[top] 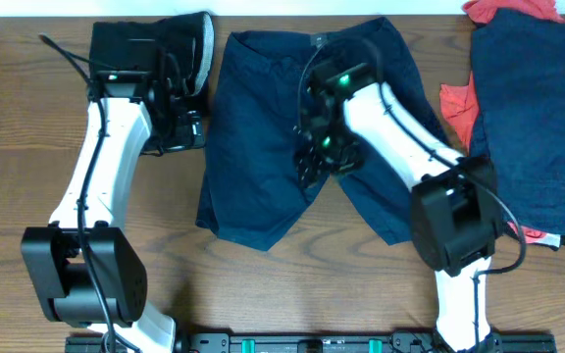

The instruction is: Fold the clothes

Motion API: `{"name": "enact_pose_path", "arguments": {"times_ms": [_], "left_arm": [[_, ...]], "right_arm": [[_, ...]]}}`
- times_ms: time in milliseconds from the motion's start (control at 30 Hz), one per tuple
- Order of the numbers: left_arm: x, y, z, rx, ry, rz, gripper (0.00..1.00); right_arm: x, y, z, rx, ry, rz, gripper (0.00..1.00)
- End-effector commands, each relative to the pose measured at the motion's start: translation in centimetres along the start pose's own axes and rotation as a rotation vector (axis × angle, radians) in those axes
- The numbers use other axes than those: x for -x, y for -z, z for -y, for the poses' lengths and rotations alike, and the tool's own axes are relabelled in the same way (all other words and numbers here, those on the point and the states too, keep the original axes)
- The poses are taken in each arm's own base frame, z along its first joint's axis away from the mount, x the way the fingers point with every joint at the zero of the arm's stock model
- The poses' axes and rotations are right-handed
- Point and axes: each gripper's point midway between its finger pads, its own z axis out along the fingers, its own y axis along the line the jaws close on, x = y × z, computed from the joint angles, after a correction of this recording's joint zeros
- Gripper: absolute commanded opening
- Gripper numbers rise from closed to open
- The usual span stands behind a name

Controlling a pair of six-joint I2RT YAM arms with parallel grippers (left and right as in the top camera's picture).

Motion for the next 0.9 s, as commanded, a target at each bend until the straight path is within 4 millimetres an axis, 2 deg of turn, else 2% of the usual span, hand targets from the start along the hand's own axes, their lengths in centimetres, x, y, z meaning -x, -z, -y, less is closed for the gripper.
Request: {"name": "enact_pose_path", "arguments": {"times_ms": [0, 167, 300, 433, 600, 733, 867], "left_arm": [[-0.2, -0.1, 0.1, -0.002, -0.005, -0.009, 0.98], [-0.2, -0.1, 0.1, -0.003, -0.005, -0.009, 0.98], [-0.2, -0.1, 0.1, -0.003, -0.005, -0.009, 0.98], [-0.2, -0.1, 0.1, -0.003, -0.005, -0.009, 0.98], [-0.1, -0.1, 0.2, -0.003, -0.005, -0.005, 0.99], [-0.1, -0.1, 0.2, -0.003, -0.005, -0.005, 0.99], [-0.1, -0.1, 0.2, -0.003, -0.005, -0.005, 0.99]], "right_arm": [[-1.1, -2.2, -1.7, 0.019, -0.004, -0.049, 0.77], [-2.1, -5.3, -2.7, -0.013, 0.012, -0.071, 0.75], [-1.7, -6.7, -1.9, -0.076, -0.021, -0.037, 0.69], [-1.3, -7.3, -0.6, -0.134, -0.059, -0.011, 0.44], [-0.5, -7.1, 0.6, -0.197, -0.072, 0.030, 0.01], [-0.8, -6.1, 0.7, -0.198, -0.084, 0.027, 0.01], [-1.6, -3.4, 0.4, -0.192, -0.076, 0.049, 0.01]]}}
